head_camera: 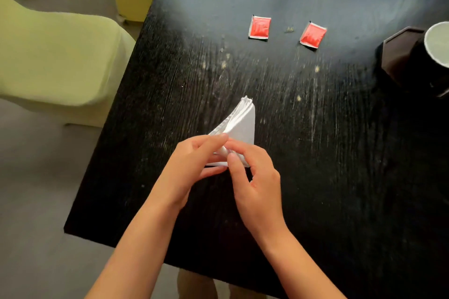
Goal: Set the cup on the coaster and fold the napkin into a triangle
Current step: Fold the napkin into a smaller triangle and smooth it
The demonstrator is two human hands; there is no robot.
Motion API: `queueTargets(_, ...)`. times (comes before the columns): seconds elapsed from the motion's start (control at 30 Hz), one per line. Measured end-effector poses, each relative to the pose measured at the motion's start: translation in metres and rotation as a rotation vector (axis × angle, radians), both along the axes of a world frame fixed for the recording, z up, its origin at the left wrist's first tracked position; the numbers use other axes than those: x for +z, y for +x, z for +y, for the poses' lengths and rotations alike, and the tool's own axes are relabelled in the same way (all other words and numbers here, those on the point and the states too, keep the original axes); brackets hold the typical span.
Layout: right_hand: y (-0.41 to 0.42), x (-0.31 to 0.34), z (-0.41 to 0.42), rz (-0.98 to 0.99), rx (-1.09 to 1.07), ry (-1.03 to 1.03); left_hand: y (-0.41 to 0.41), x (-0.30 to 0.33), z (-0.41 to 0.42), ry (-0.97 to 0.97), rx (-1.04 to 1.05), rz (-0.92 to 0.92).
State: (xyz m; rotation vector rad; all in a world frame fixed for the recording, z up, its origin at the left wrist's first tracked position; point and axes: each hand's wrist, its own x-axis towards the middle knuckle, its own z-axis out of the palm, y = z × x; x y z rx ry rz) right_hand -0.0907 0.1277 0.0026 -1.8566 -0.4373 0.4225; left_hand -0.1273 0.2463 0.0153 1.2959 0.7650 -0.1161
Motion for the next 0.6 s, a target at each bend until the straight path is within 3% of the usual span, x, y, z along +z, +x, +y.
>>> queueTargets(0.13,-0.007,-0.011,0.000,-0.024,0.143,0.008,-0.012,-0.014,0.015,0.203,0.011,0.057)
queueTargets(0.27,0.018,-0.032,-0.006,-0.250,0.127,-0.093,-0.033,-0.040,0.032,0.683,0.022,0.144)
queueTargets(0.33,0.038,-0.046,-0.003,-0.422,0.166,-0.218,-0.039,-0.057,0.031,0.837,0.030,0.193)
queueTargets(0.43,0.063,-0.069,0.008,-0.641,0.426,-0.533,-0.042,-0.080,0.022,1.018,0.006,0.273)
queueTargets(0.53,0.076,-0.088,0.013,-0.722,0.654,-0.724,-0.035,-0.090,0.006,1.245,0.004,0.288)
queueTargets(0.6,0.079,-0.095,0.013,-0.735,0.714,-0.746,-0.024,-0.092,-0.010,1.328,-0.132,0.247)
